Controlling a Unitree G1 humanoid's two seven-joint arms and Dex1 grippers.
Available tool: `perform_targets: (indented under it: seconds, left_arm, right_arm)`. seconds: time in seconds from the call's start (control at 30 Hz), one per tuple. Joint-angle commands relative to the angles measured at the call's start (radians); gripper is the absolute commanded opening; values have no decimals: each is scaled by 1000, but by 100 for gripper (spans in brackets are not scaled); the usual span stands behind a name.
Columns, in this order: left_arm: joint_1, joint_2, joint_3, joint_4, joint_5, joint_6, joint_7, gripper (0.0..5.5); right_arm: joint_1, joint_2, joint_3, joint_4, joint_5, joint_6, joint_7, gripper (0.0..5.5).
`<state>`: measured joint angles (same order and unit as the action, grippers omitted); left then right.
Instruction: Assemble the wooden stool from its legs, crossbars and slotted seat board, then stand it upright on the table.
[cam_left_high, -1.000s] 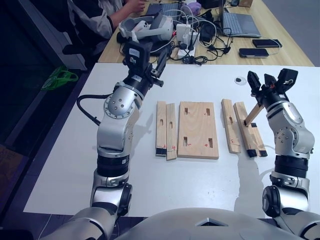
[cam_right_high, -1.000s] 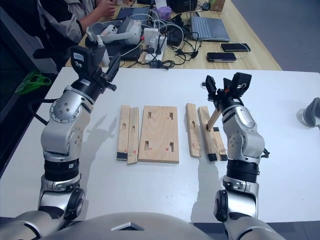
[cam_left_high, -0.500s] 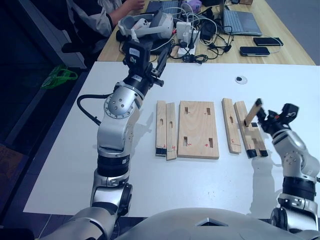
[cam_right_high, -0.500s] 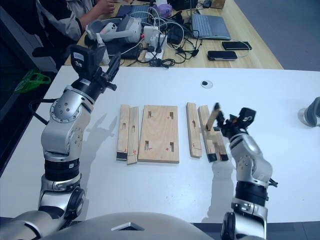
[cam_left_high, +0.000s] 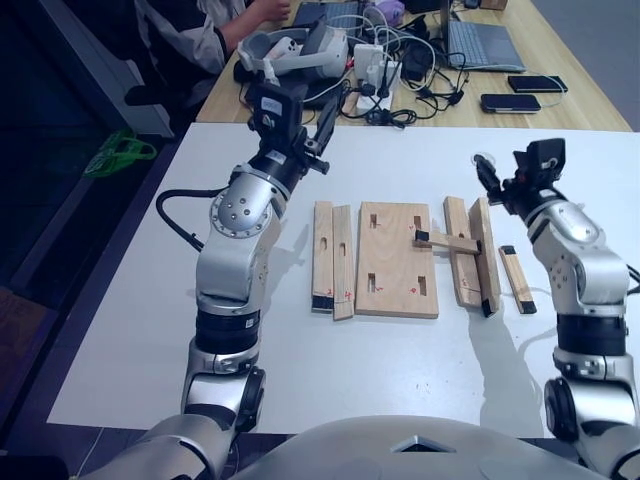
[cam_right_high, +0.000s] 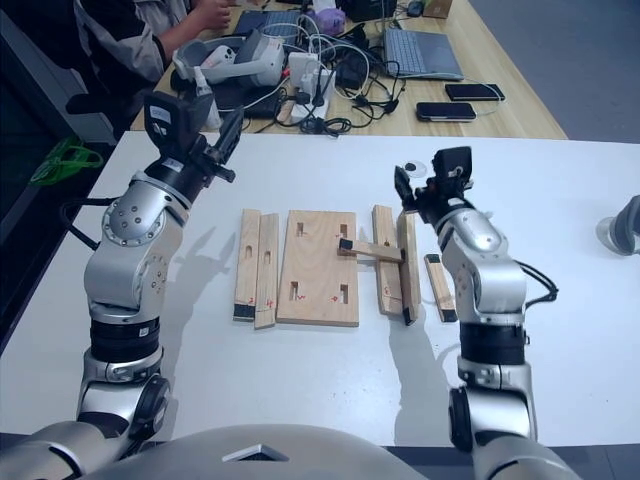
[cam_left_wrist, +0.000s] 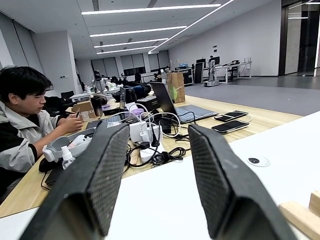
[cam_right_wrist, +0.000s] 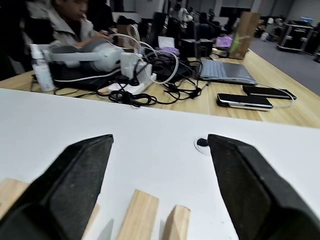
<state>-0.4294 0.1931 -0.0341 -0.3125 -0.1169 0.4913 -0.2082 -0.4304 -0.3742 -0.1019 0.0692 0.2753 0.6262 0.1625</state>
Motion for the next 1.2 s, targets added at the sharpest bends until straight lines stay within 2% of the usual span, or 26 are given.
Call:
perform_targets:
  seconds: [0.03,0.23,0.37,0.6,0.8,1.07,1.2]
  left_arm:
    - [-11,-5,-12,5,6,2,-1,215]
    - [-8,-8,-19,1,5,7,0,215]
    - [-11,-13,-24,2,4,8,1,215]
    - [-16,-19,-30,6,3,10,2,215]
    - [-13,-23,-33,-1,2,13,2,215]
    - [-26,-14,-20,17,4,4,-1,215]
    - [-27,-10,-13,24,8,-4,5,215]
  right_arm:
    - [-74,-26,2,174,-38,104,0,352]
    - [-163,-64,-2,354,-33,216,89,352]
    - [-215,-66,8,433,-36,213,160,352]
    - [-258,-72,94,620,-130,164,222,352]
    - [-341,-49,77,792,-155,94,224,250]
    - [-377,-75,35,776,-111,143,318,109]
    - [-390,-91,19,763,-105,164,343,101]
